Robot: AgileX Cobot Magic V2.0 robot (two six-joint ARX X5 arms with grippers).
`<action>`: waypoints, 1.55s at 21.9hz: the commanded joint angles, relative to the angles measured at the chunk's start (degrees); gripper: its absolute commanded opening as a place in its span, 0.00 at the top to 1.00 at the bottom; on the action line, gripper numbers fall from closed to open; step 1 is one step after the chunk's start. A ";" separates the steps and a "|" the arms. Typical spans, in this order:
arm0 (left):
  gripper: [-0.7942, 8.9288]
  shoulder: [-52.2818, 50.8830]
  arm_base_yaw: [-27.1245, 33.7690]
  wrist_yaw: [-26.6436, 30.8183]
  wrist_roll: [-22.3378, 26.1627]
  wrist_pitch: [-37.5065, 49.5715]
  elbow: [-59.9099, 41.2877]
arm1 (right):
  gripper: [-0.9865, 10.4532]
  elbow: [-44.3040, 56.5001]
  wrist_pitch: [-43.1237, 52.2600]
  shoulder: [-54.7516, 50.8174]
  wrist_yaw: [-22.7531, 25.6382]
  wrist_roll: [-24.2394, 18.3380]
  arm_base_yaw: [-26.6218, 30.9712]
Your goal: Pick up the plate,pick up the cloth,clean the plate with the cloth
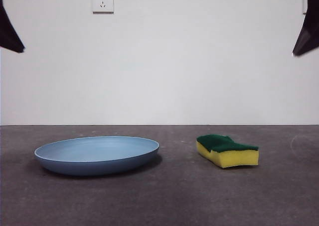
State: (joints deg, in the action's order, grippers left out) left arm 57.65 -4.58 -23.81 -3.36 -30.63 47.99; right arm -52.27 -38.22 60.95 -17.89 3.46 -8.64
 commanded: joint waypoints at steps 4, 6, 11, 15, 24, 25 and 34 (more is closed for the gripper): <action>0.57 2.29 -0.70 -0.39 -0.15 1.33 -0.02 | 0.52 -0.13 0.11 0.92 -0.02 -0.79 -0.04; 0.57 3.82 -0.70 -0.11 -0.22 2.80 0.07 | 0.52 -0.13 0.11 0.92 -0.04 -0.74 -0.04; 0.57 16.06 -0.98 4.48 -0.44 0.63 4.33 | 0.53 -0.13 0.09 0.92 -0.09 -0.72 -0.04; 0.57 27.52 -2.64 6.25 -0.42 0.57 9.88 | 0.53 -0.13 0.09 0.92 -0.09 -0.50 -0.04; 0.57 41.33 -6.43 14.40 -0.02 1.64 13.25 | 0.53 -0.13 0.07 0.92 -0.09 -0.35 -0.04; 0.57 41.99 -6.71 14.73 -0.02 1.88 13.25 | 0.53 -0.13 0.07 0.92 -0.09 -0.35 -0.04; 0.93 43.15 -7.43 14.78 1.99 2.84 13.25 | 0.53 -0.13 0.24 0.92 -0.17 0.33 -0.17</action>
State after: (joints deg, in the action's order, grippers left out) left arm 100.38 -11.75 -9.13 -2.46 -27.94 61.45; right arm -52.27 -38.13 61.76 -17.96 3.36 -8.67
